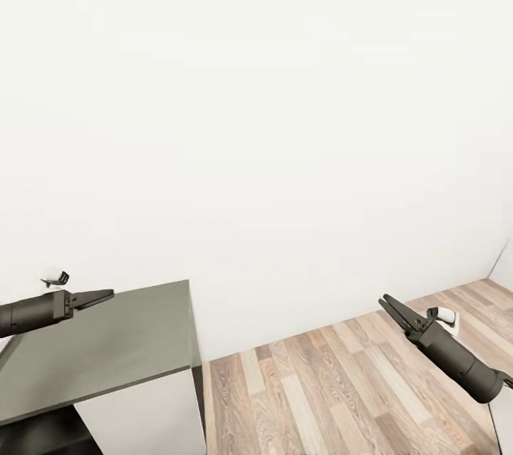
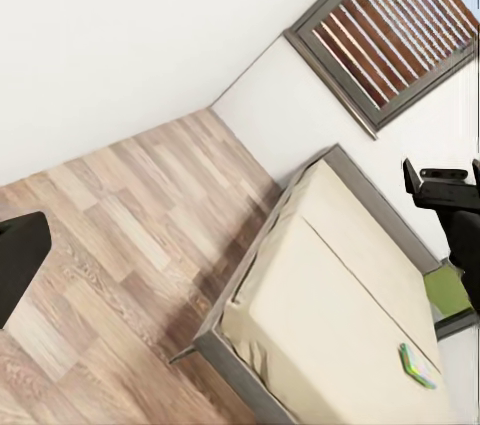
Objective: Put all the toys in the child's room - the three board games (two on the bed and one on the table), the two jigsaw puzzles on the table, and the tennis ball on the table - inside the toy box on the table in the child's room.
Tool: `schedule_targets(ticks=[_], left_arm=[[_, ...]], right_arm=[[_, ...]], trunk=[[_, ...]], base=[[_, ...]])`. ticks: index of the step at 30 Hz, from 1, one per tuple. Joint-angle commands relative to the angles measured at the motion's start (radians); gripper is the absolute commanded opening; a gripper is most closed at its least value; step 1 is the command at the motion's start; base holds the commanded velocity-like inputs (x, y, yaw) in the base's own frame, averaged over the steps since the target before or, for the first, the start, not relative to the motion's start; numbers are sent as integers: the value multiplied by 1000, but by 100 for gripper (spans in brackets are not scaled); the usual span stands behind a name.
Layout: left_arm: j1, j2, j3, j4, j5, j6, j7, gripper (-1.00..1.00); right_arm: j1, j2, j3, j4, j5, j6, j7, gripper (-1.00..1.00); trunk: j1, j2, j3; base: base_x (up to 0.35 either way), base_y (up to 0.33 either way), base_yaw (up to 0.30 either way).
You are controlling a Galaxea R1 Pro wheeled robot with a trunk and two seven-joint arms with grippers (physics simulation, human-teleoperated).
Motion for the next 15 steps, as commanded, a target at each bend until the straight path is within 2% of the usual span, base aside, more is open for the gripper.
schedule_targets(ticks=[1, 8, 15], left_arm=[[0, 0, 0, -1, -1, 11, -4, 100], [0, 0, -1, -1, -1, 10, -4, 100], [0, -2, -1, -2, -1, 11, -4, 100]], right_arm=[[-1, 0, 0, 1, -3, 6, 1, 100], [-1, 0, -12, 1, -2, 6, 1, 100], [-1, 0, -23, 1, -1, 7, 1, 100]], trunk=[[0, -1, -1], [0, -1, -1], [0, -1, -1]], base=[[0, -109, -281], [-15, -133, -281], [-129, -150, -281]])
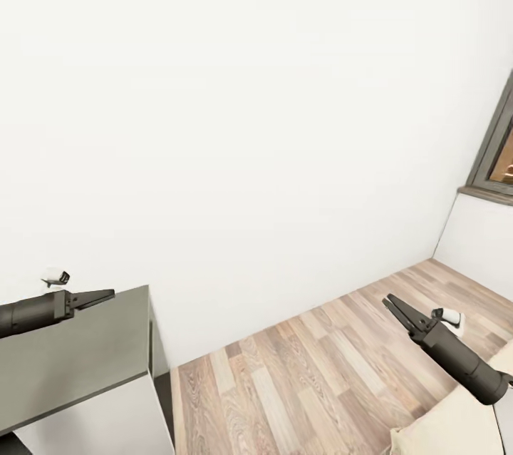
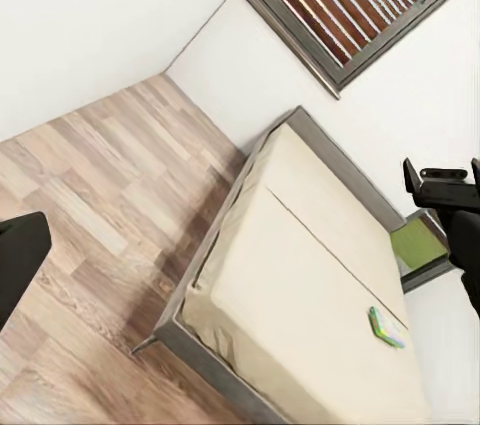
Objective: Put all the toys in the child's room - the three board games (two on the bed and one on the table), the two jigsaw puzzles on the table, and the tennis ball on the table - inside the toy box on the table in the child's room.
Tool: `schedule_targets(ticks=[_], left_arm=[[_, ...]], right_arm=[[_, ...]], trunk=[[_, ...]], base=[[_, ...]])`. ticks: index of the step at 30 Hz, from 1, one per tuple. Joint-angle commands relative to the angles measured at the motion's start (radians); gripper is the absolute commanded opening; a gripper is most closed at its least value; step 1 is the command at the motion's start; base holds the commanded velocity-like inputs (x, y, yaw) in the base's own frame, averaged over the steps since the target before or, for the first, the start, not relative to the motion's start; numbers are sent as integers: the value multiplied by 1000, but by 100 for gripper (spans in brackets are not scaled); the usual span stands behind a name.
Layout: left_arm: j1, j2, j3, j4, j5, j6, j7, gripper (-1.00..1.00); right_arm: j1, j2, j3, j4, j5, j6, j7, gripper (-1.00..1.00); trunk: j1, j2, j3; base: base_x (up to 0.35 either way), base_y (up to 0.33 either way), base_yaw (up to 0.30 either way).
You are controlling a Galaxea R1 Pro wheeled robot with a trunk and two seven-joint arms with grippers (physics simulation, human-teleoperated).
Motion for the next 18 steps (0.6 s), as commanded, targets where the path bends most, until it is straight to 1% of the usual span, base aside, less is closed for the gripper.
schedule_targets(ticks=[1, 8, 18], left_arm=[[0, 0, 0, 0, -1, 11, -4, 100], [0, 0, 0, -1, -1, 11, -4, 100], [0, 0, 0, -1, -1, 10, -4, 100]], right_arm=[[-1, 0, -1, 1, -3, 6, 1, 100], [-1, -2, -3, 30, -4, 4, 1, 100], [-1, -3, -6, 42, -4, 4, 0, 100]], trunk=[[0, -1, -1], [0, -1, -1], [0, -1, 0]], base=[[-183, -143, -281], [-220, -134, -281], [-242, -131, -281]])
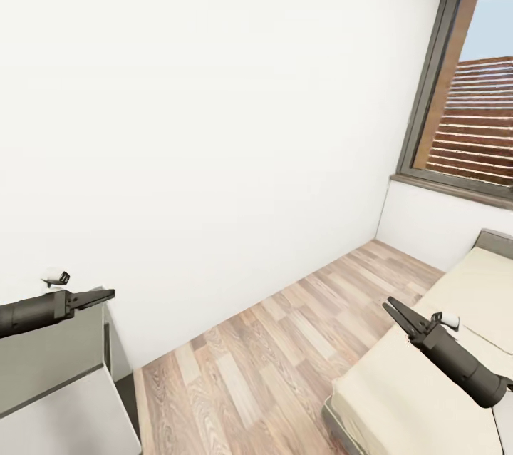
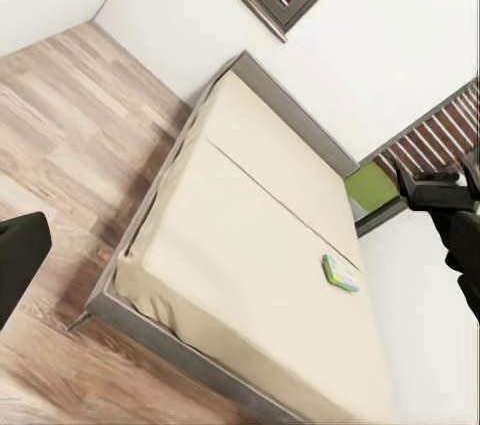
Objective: Put all the toys in the child's room - the three board games (two on the bed and one on the table), the two jigsaw puzzles on the table, and the tennis ball on the table - inside the toy box on the table in the child's room.
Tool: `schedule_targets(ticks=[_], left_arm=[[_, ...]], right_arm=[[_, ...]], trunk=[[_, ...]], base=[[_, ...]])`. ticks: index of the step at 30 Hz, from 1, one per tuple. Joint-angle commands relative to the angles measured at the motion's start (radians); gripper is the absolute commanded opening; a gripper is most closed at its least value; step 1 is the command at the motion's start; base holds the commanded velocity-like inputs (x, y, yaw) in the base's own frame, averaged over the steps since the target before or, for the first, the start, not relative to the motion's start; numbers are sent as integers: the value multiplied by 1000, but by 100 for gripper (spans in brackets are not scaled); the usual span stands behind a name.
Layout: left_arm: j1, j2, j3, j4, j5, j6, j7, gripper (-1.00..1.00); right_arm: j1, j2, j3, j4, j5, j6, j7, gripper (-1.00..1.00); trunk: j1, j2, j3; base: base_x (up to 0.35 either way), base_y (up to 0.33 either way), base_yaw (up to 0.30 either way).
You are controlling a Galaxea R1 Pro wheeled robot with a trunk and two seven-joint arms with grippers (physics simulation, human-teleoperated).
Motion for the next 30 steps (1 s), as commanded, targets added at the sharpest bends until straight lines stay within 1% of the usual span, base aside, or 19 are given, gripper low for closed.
schedule_targets(ticks=[1, 6, 11, 15, 20, 30], left_arm=[[0, 0, 0, -1, -1, 11, -4, 100], [0, 0, 0, 0, -1, 11, -4, 100], [0, 0, 0, 0, -1, 11, -4, 100], [0, 0, 0, 0, -1, 11, -4, 100], [0, 0, 0, 0, -1, 11, -4, 100], [0, 0, 0, 0, -1, 10, -3, 100]], right_arm=[[-1, 0, 0, 1, -3, 6, 1, 100], [-1, 0, -6, 3, -3, 6, 1, 100], [-1, 0, -35, 22, -3, 8, 1, 100], [-1, 0, -42, 37, -3, 9, 1, 100], [-1, -1, -45, 44, -3, 11, 1, 100], [-1, 0, -59, 46, -3, 13, 0, 100]], trunk=[[0, -1, 0], [0, -1, 2], [0, -1, 4], [0, -1, 6], [0, -1, 10], [0, -1, 16]], base=[[-245, -132, -281], [-245, -137, -281], [-210, -139, -281], [-144, -131, -281], [-72, -95, -281], [-9, -15, -281]])
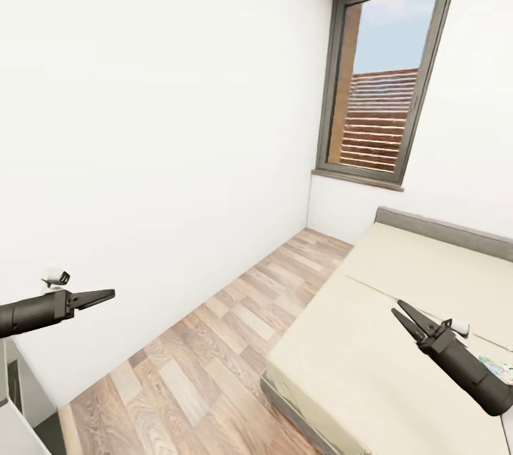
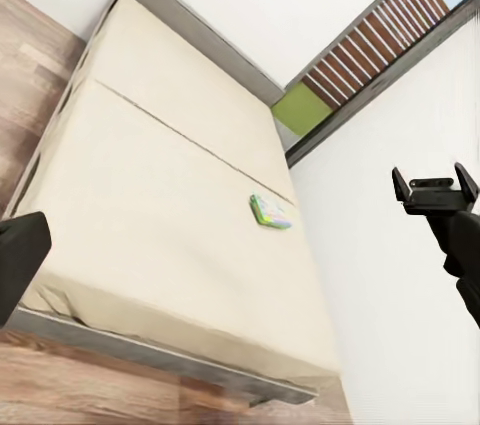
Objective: Put all the toys in the child's room - the three board games (two on the bed and one on the table), the two jigsaw puzzles on the table, and the tennis ball on the table - inside the toy box on the table in the child's room.
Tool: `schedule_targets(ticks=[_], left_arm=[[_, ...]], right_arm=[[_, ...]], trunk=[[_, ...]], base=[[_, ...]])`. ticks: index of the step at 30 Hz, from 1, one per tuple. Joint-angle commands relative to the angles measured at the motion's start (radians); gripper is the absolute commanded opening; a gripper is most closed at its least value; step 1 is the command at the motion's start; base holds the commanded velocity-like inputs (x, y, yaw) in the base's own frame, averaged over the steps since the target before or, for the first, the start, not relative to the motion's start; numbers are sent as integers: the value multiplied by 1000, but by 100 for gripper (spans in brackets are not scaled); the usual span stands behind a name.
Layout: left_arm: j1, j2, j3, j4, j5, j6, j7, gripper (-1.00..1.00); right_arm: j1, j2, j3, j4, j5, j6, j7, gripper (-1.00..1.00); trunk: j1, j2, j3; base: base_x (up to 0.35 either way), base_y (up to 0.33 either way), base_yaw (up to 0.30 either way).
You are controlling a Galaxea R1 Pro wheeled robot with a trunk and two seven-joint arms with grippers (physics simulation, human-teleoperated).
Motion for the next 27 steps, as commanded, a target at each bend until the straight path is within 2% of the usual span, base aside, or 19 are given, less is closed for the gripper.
schedule_targets(ticks=[1, 15, 27], left_arm=[[0, 0, 0, 0, -1, 11, -4, 100], [0, 0, -1, 0, -1, 10, -3, 100], [0, 0, -1, 0, -1, 11, -1, 100]], right_arm=[[-1, 0, -1, 1, -3, 6, 1, 100], [-1, 0, -3, 29, -3, 3, 1, 100], [-1, 1, -30, 34, -3, 3, 1, 100]], trunk=[[0, -1, 0], [0, -1, 10], [0, -1, 18]], base=[[-1, -2, -281], [0, -31, -280], [0, -253, -280]])
